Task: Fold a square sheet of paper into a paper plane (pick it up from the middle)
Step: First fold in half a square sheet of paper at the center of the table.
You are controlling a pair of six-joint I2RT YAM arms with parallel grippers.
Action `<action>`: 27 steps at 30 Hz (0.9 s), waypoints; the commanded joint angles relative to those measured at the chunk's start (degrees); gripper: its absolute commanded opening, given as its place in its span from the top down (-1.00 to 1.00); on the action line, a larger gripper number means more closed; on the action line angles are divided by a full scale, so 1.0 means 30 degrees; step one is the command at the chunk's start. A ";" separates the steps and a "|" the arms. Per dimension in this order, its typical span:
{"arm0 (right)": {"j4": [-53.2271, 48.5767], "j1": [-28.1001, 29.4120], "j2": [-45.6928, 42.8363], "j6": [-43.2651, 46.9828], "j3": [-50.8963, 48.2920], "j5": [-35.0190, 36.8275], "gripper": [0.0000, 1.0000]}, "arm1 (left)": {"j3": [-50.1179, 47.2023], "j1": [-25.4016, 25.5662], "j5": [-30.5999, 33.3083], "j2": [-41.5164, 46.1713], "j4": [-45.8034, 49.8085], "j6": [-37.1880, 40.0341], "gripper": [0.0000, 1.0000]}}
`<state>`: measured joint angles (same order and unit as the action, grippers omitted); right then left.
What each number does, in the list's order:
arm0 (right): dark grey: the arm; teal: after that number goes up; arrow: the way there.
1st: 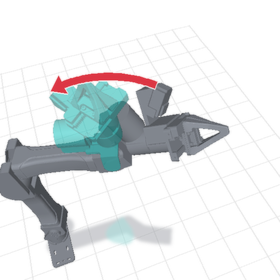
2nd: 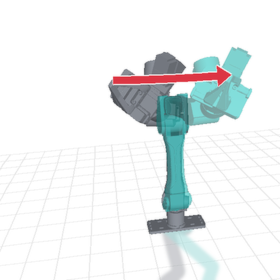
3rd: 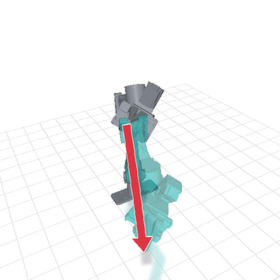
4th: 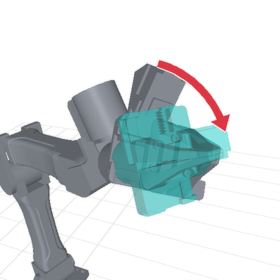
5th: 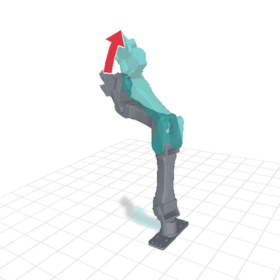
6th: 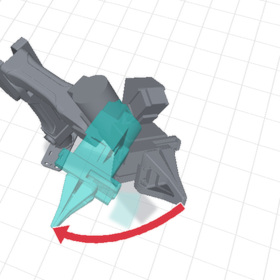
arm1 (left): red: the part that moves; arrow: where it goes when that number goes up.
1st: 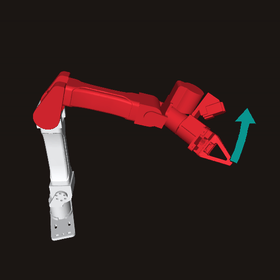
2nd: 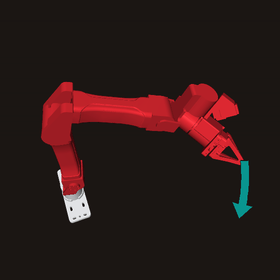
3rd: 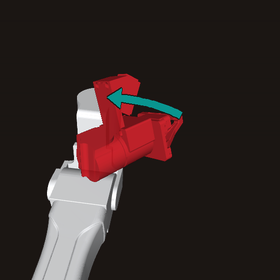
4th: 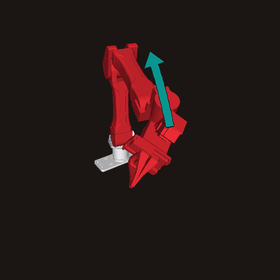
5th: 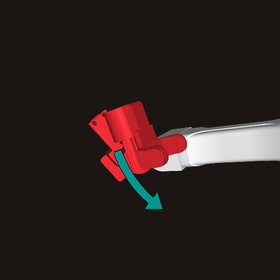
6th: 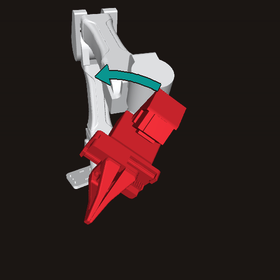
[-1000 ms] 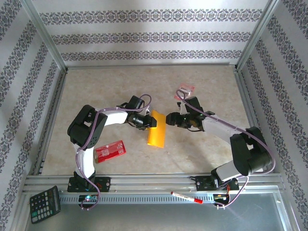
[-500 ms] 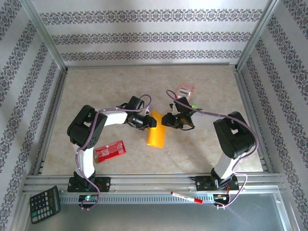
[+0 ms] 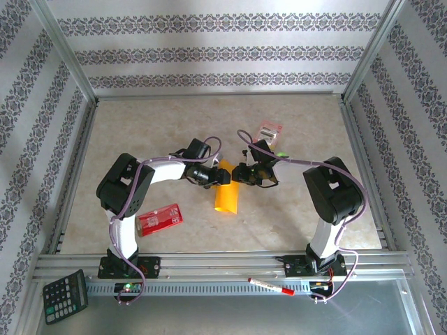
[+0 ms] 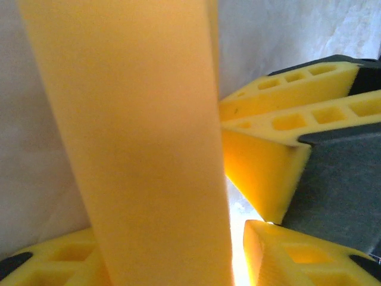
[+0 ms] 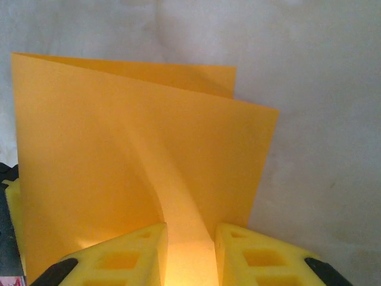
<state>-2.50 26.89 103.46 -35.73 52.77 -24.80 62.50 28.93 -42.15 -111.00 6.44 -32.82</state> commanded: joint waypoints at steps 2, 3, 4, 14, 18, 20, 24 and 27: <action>0.0512 0.0306 0.0536 -0.0133 0.0634 -0.0488 0.48 | -0.0157 -0.0371 0.3028 -0.0105 0.3304 0.1406 -0.20; 0.0505 0.0293 0.0567 -0.0134 0.0710 -0.0520 0.49 | -0.0110 -0.0384 0.3107 -0.0079 0.3463 0.1458 -0.23; 0.0534 0.0309 0.0632 -0.0105 0.0745 -0.0542 0.49 | -0.0066 -0.0381 0.3160 -0.0086 0.3533 0.1507 -0.24; 0.0368 0.0352 0.0977 0.0093 0.1338 -0.0729 0.56 | 0.0092 -0.0380 0.3819 0.0078 0.4358 0.1641 -0.13; 0.0312 0.0351 0.0957 0.0169 0.1430 -0.0750 0.57 | 0.0028 -0.0361 0.4054 0.0259 0.4447 0.1444 0.05; 0.0295 0.0351 0.0931 0.0190 0.1441 -0.0747 0.58 | 0.0070 -0.0382 0.4088 0.0285 0.4475 0.1344 0.12; 0.0200 0.0297 0.0693 0.0343 0.1395 -0.0758 0.59 | 0.0117 -0.0385 0.3953 0.0283 0.4388 0.1242 0.20; -0.0064 0.0054 0.0055 0.0721 0.1245 -0.0612 0.53 | 0.0202 -0.0377 0.4082 0.0332 0.4388 0.1239 0.25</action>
<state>-1.91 27.22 105.82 -35.55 55.79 -26.28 63.99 29.12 -35.48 -110.32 12.91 -29.78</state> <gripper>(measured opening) 0.231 0.378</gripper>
